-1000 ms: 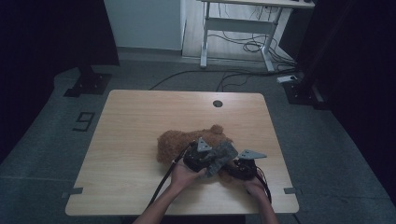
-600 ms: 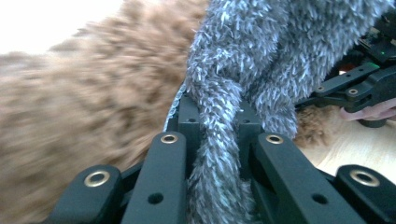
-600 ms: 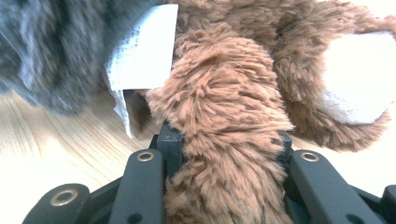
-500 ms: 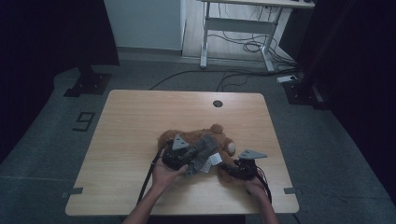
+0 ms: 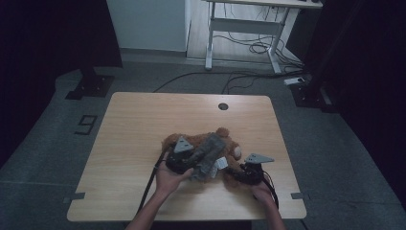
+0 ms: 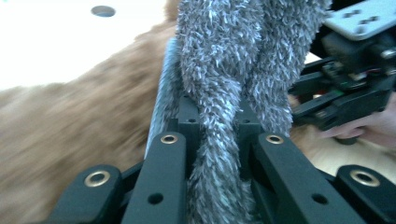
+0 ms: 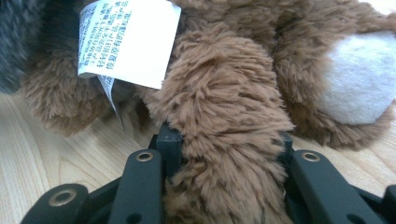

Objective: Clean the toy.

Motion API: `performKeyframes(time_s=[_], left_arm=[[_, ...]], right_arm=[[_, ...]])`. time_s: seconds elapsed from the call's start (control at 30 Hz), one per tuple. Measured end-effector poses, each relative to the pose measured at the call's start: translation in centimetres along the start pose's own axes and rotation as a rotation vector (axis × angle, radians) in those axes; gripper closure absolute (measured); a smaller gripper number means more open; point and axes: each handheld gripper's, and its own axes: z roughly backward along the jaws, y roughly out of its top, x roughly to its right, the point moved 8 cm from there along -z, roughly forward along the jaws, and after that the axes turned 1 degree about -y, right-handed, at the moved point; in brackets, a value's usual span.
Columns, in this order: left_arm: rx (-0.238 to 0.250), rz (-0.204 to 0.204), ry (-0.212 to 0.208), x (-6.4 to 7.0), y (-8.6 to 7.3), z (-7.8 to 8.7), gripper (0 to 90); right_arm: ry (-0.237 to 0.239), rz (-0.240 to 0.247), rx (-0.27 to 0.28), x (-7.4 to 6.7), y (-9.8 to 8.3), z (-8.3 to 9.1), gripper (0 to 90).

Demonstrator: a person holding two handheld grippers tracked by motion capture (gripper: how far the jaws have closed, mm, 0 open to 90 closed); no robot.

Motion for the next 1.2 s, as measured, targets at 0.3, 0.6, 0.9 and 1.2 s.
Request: performKeyframes(time_s=[0.3, 0.6, 0.9, 1.2], left_arm=[[-0.127, -0.067, -0.029, 3.3, -0.1, -6.2, 78.3], [-0.101, -0.04, 0.002, 1.0, -0.6, -4.3, 78.2], [-0.017, 0.029, 0.148, -4.9, -0.4, 1.6, 78.2], [0.062, 0.163, 0.231, -11.0, -2.2, 7.2, 78.1]], right_arm=[[0.001, 0.012, -0.002, -0.1, 0.0, 0.1, 61.4], [0.004, 0.01, -0.008, -0.1, -0.1, 0.1, 61.4], [0.008, -0.001, -0.007, 0.0, -0.1, 0.0, 61.5], [0.013, -0.011, -0.006, 0.0, -0.1, 0.1, 61.5]])
